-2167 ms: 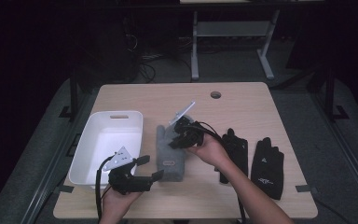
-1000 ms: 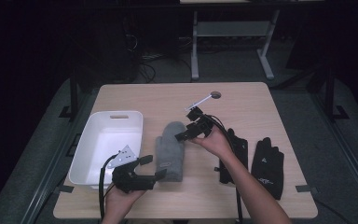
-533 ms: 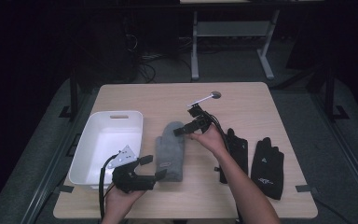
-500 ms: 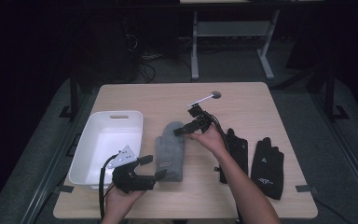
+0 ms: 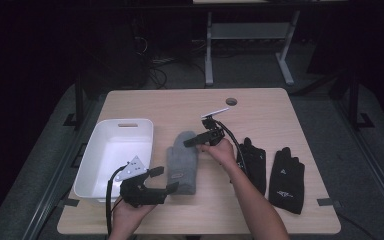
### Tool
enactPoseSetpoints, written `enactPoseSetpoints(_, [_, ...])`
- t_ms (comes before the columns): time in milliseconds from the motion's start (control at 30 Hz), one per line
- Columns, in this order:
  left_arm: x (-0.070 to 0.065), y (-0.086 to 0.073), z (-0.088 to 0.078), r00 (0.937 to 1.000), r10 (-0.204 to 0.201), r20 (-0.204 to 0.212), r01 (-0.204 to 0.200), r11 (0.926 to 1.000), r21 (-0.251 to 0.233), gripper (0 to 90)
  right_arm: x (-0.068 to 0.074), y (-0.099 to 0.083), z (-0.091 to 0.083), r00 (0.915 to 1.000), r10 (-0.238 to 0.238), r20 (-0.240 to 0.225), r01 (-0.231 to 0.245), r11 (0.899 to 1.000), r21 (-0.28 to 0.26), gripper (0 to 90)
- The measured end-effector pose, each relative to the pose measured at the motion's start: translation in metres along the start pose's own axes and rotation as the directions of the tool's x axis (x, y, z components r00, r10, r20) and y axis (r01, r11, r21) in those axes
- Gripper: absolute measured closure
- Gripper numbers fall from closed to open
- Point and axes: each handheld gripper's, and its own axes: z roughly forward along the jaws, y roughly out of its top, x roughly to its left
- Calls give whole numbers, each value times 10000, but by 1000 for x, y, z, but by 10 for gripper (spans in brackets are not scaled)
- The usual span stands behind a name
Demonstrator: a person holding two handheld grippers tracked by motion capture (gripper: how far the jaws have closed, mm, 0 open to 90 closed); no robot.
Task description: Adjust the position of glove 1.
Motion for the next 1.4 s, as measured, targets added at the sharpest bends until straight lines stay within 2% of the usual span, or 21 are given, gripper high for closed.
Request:
enactPoseSetpoints(100, [1,0,0,10000,-13,-5,13,10000,17,217,1,0,0,9998,-44,-180,43,10000,-47,552])
enactPoseSetpoints(200, [1,0,1,10000,-13,12,13,10000,90,220,3,-1,-2,9997,-183,-159,181,9998,-78,654])
enactPoseSetpoints(300, [2,0,1,10000,-17,22,17,9999,142,225,6,-3,-4,9992,-401,-64,399,9990,-200,709])
enactPoseSetpoints(500, [2,0,5,9999,-169,29,168,9995,274,232,8,-6,-15,9980,-634,-70,631,9972,-394,736])
enactPoseSetpoints(633, [3,2,10,9990,-423,127,418,9984,393,232,7,-14,-34,9963,-853,-38,848,9940,-686,745])
enactPoseSetpoints(800, [-2,6,17,9987,-490,156,481,9974,541,231,4,-26,-52,9966,-821,61,823,9926,-897,749])
enactPoseSetpoints(1100, [-4,17,40,9952,-977,-23,976,9920,803,232,-8,-46,-80,9970,-694,332,728,9905,-1167,755])
enactPoseSetpoints(1133, [-4,19,42,9937,-1117,-29,1115,9903,834,232,-10,-48,-83,9969,-703,351,741,9899,-1209,755])
enactPoseSetpoints(1233, [0,20,51,9838,-1790,-57,1789,9805,819,230,-17,-54,-91,9974,-616,361,660,9883,-1377,755])
enactPoseSetpoints(1300, [1,21,54,9816,-1907,-121,1910,9776,886,230,-19,-56,-93,9975,-600,385,647,9887,-1354,755])
enactPoseSetpoints(1333, [5,21,59,9757,-2174,-284,2191,9708,978,230,-22,-59,-95,9977,-519,439,577,9882,-1418,754])
enactPoseSetpoints(1400, [8,20,63,9699,-2396,-435,2430,9639,1087,230,-26,-62,-97,9981,-447,424,505,9879,-1467,754])
